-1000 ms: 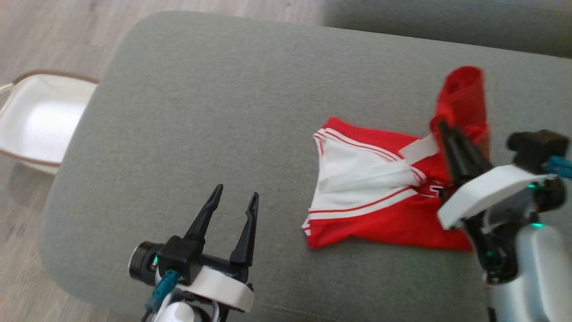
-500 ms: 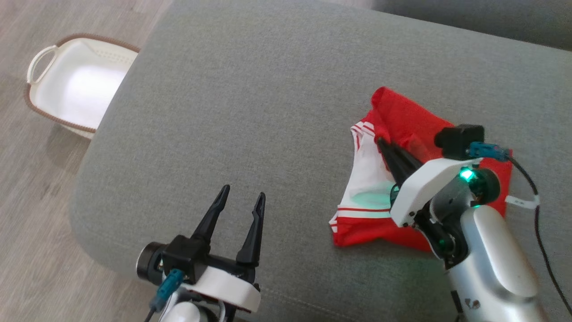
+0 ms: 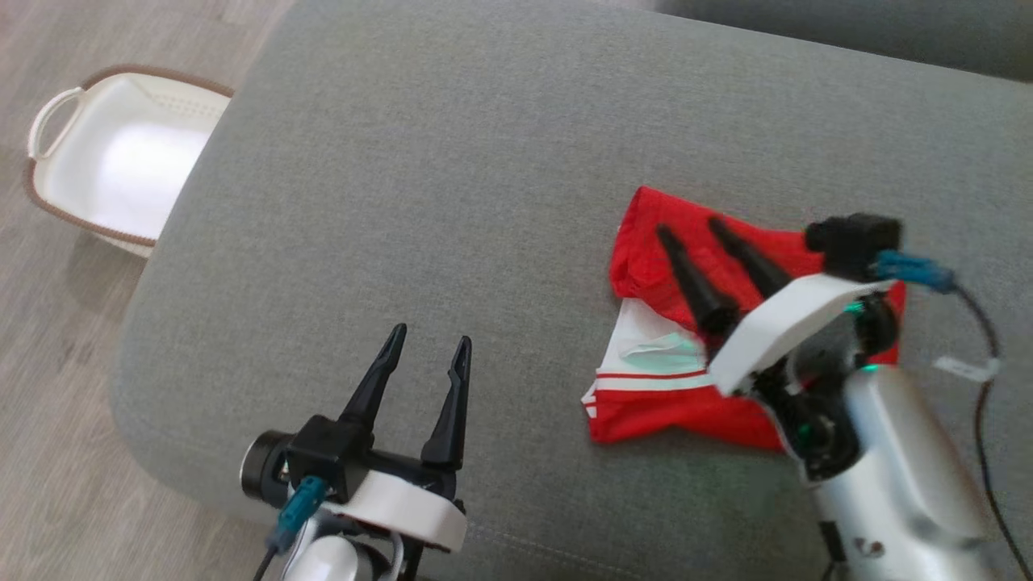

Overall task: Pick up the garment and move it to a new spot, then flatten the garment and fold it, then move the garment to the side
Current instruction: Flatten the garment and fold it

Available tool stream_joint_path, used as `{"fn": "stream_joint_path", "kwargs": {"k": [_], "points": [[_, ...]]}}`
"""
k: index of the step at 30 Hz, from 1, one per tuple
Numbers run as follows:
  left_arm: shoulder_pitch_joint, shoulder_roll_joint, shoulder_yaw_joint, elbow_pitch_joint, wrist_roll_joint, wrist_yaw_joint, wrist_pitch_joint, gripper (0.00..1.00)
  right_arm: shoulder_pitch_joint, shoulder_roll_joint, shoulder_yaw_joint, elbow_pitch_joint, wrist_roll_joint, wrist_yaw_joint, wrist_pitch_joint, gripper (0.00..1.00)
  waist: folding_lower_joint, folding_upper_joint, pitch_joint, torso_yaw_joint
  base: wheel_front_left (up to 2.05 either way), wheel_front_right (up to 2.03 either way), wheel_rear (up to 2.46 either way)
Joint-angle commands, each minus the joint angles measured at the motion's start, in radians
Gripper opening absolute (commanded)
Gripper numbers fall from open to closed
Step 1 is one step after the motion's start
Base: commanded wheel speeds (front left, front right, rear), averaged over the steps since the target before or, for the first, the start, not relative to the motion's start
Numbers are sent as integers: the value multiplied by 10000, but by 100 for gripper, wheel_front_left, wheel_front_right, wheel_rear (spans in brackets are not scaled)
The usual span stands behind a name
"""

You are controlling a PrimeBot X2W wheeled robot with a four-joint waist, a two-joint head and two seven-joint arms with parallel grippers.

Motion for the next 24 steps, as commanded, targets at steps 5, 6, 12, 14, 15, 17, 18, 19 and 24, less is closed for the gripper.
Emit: {"fn": "stream_joint_path", "kwargs": {"k": [5, 6, 12, 14, 15, 17, 18, 19, 24], "points": [[-288, -53, 470, -407, 69, 18, -78, 100, 331, -799, -1041, -1692, 1155, 67, 749, 98, 0, 0, 21, -288, 0, 0, 0], [-290, -53, 470, -423, 72, 20, -78, 100, 392, -954, -1255, -1779, 1454, 67, 977, 49, 0, 0, 35, -316, 0, 0, 0], [-327, -53, 375, -400, 42, -25, -78, 100, 445, -1451, -1933, -1366, 3703, 67, 2808, 0, 0, 0, 30, -428, 0, 0, 0], [-365, -53, 350, -374, 28, -48, -78, 100, 348, -1534, -1936, -925, 4122, 67, 3336, 0, 0, 0, 15, -424, 0, 0, 0], [-386, -53, 337, -366, 21, -61, -78, 100, 280, -1566, -1933, -663, 4207, 67, 3518, 0, 0, 0, 14, -409, 0, 0, 0], [-426, -53, 317, -347, 10, -91, -78, 100, 117, -1596, -1874, -69, 4314, 67, 3835, 0, 0, 0, 10, -370, 0, 0, 0], [-446, -53, 308, -339, 8, -108, -78, 100, 29, -1621, -1806, 207, 4297, 67, 3937, 0, 0, 0, 13, -344, 0, 0, 0], [-464, -53, 295, -329, 6, -126, -78, 100, -60, -1635, -1723, 473, 4274, 67, 4018, 0, 0, 0, 19, -311, 0, 0, 0], [-490, -53, 268, -293, -26, -147, -78, 100, -339, -1553, -1203, 1241, 4314, 67, 4237, 0, 0, 0, 33, -200, 0, 0, 0]]}}
